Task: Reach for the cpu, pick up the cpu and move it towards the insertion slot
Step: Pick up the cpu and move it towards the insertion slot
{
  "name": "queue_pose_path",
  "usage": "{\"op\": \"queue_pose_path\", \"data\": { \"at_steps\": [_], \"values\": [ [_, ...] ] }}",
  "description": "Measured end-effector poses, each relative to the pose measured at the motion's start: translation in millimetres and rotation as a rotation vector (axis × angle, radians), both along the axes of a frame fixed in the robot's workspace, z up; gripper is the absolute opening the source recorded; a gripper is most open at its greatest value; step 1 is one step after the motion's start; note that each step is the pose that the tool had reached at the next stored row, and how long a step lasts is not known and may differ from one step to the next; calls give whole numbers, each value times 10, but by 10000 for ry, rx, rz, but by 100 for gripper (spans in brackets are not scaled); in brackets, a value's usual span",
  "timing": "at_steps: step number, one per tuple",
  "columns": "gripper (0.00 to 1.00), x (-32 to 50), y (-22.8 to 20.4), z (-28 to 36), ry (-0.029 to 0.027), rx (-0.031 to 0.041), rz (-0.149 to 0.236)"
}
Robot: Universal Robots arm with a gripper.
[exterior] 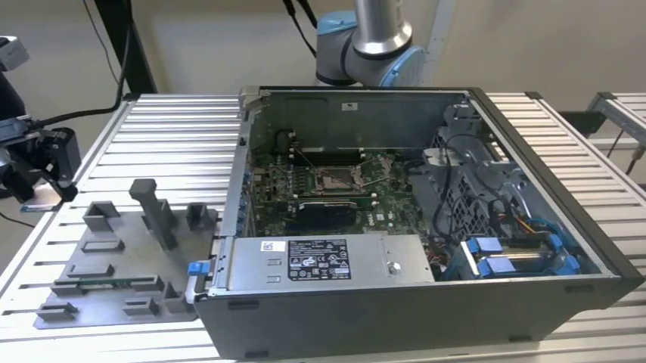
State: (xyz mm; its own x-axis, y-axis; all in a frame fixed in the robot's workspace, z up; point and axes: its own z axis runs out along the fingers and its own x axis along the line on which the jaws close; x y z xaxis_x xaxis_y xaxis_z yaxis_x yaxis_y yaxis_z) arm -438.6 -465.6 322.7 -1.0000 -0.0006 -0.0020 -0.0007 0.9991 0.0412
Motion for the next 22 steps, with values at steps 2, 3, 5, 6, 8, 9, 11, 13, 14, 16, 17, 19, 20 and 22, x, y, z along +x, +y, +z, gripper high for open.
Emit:
{"op": "queue_pose_path", "data": {
  "at_steps": [2, 3, 5, 6, 8, 9, 11, 13, 14, 16, 17, 19, 20, 22],
  "values": [
    [0, 0, 0, 15, -1, 0, 0],
    [0, 0, 0, 21, 0, 0, 0],
    [0, 0, 0, 33, 0, 0, 0],
    [0, 0, 0, 43, 2, -1, 0],
    [0, 0, 0, 68, 1, 0, 0],
    [0, 0, 0, 89, 1, 0, 0],
    [0, 0, 0, 122, 0, 1, 0],
    [0, 0, 0, 147, -1, 1, 0],
    [0, 0, 0, 158, 0, 0, 0],
    [0, 0, 0, 174, -1, 0, 1],
    [0, 0, 0, 184, 0, 0, 0],
    [0, 0, 0, 198, -1, 1, 0],
    [0, 0, 0, 205, -1, 1, 0],
    [0, 0, 0, 219, 0, 0, 0]
  ]
}}
